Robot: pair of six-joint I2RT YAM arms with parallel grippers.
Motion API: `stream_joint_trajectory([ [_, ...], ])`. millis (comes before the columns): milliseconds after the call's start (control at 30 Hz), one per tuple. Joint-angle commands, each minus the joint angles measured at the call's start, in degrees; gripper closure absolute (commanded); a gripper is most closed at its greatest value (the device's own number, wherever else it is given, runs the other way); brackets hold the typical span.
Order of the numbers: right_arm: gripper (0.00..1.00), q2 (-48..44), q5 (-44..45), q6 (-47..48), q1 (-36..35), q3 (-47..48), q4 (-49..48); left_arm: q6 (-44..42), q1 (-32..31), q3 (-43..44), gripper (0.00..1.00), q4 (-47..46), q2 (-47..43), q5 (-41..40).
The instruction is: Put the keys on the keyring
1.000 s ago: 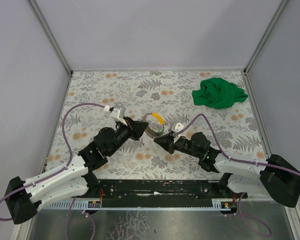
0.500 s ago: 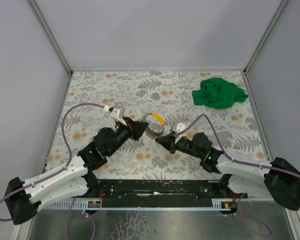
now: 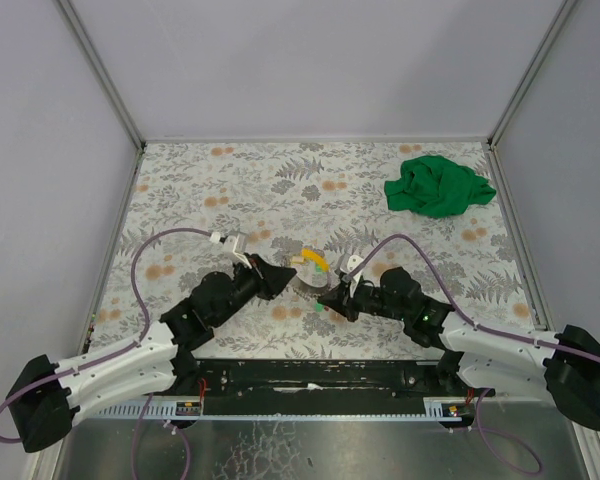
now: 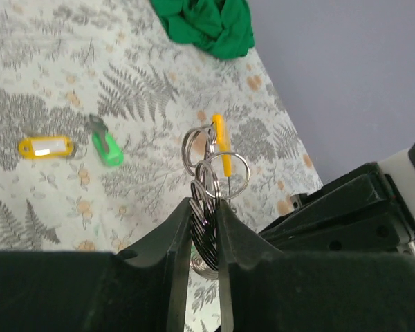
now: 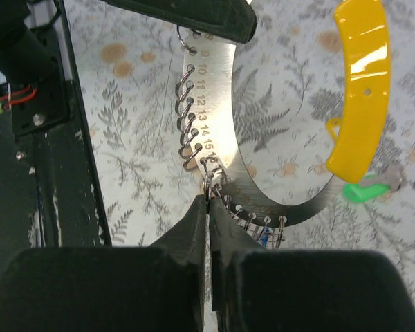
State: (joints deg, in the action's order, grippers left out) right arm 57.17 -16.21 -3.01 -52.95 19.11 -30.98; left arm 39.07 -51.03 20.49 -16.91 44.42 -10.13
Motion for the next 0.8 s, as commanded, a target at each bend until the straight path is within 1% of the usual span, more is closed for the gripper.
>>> stream_joint_trajectory([
  [0, 1.0, 0.4, -0.5, -0.7, -0.1, 2.7, 4.1, 5.8, -0.3, -5.6, 0.8, -5.5, -0.7, 1.9],
  [133, 1.0, 2.6, -1.6, -1.2, -0.1, 3.3, 5.2, 7.1, -0.2, -8.7, 0.68, -5.9, -1.0, 2.4],
  [267, 1.0, 4.8, -2.0, -0.7, -0.1, 4.8, 6.5, 5.7, -0.2, -10.7, 0.54, -3.1, -4.0, 1.4],
  [433, 1.0, 7.1, -3.3, 1.1, -0.1, 7.3, 9.3, -0.8, -0.2, -11.8, 0.46, 4.7, -12.7, -0.5],
  [500, 1.0, 7.5, -3.5, 2.3, -0.1, 8.1, 10.9, -4.1, -0.2, -12.2, 0.43, 5.8, -16.1, 0.9],
  [567, 1.0, 7.7, -3.3, 3.4, -0.1, 8.8, 12.5, -7.6, -0.3, -12.6, 0.4, 4.7, -17.9, 4.0],
  [633, 1.0, 8.1, -3.0, 4.7, 0.0, 9.9, 14.5, -10.1, -0.2, -13.1, 0.4, 1.8, -17.4, 7.1],
  [700, 1.0, 8.7, -3.0, 5.6, 0.0, 10.8, 15.9, -12.6, -0.3, -14.0, 0.4, -2.4, -15.2, 10.0],
  [767, 1.0, 9.4, -3.2, 6.3, 0.0, 11.6, 17.1, -14.6, -0.2, -14.6, 0.42, -7.2, -11.1, 13.2],
])
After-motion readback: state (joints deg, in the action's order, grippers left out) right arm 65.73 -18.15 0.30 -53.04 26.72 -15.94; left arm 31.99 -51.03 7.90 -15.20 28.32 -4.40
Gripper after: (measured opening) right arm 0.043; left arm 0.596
